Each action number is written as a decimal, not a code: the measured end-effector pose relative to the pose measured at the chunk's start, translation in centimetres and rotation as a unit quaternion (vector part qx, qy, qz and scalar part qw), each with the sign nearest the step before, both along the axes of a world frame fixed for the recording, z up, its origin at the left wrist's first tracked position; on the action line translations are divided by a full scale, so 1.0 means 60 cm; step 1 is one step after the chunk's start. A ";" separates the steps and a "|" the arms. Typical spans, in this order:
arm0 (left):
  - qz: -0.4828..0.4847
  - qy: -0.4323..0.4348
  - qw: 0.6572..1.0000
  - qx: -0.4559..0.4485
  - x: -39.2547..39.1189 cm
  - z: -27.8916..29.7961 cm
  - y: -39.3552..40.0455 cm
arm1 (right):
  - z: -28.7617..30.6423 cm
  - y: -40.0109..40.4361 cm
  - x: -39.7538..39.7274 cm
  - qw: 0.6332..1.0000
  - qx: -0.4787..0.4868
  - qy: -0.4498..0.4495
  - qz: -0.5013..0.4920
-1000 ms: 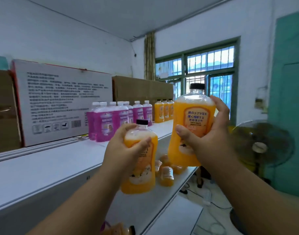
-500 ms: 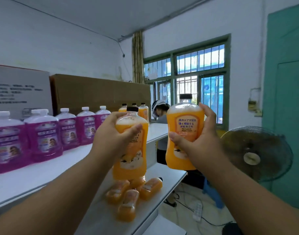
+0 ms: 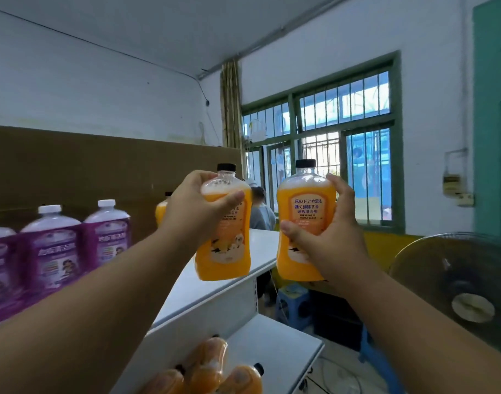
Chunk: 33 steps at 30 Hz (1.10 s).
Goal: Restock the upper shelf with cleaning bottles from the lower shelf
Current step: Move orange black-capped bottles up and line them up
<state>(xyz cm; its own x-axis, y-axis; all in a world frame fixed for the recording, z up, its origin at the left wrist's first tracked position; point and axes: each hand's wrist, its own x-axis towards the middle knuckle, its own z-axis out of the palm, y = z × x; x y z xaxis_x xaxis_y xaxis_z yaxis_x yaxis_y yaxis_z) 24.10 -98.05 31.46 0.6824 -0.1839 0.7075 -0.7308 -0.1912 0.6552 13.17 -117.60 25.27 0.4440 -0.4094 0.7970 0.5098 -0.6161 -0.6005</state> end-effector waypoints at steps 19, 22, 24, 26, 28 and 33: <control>0.257 0.042 0.962 0.084 0.239 -0.041 -0.285 | -0.018 -0.338 0.409 0.981 -0.045 0.052 0.182; 0.274 0.014 0.956 0.102 0.251 -0.043 -0.288 | -0.026 -0.345 0.445 0.979 -0.044 0.060 0.192; 0.274 -0.021 0.953 0.129 0.254 -0.047 -0.284 | -0.033 -0.346 0.458 0.977 -0.037 0.067 0.197; 0.271 -0.048 0.938 0.210 0.254 -0.046 -0.276 | -0.037 -0.349 0.466 0.978 -0.031 0.069 0.196; 0.298 -0.071 0.897 0.319 0.258 -0.043 -0.270 | -0.036 -0.355 0.470 0.978 -0.033 0.066 0.197; 0.307 -0.110 0.885 0.333 0.296 -0.030 -0.294 | -0.036 -0.371 0.470 0.977 -0.024 0.043 0.209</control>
<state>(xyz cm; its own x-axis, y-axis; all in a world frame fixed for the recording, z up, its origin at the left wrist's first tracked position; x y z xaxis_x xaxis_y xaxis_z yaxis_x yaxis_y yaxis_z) 41.88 -115.70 29.65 0.6583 -0.2524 0.7092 -0.4505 -0.8869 0.1025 41.38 -139.87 23.09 0.6311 -0.1407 0.7628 0.6717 -0.3927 -0.6282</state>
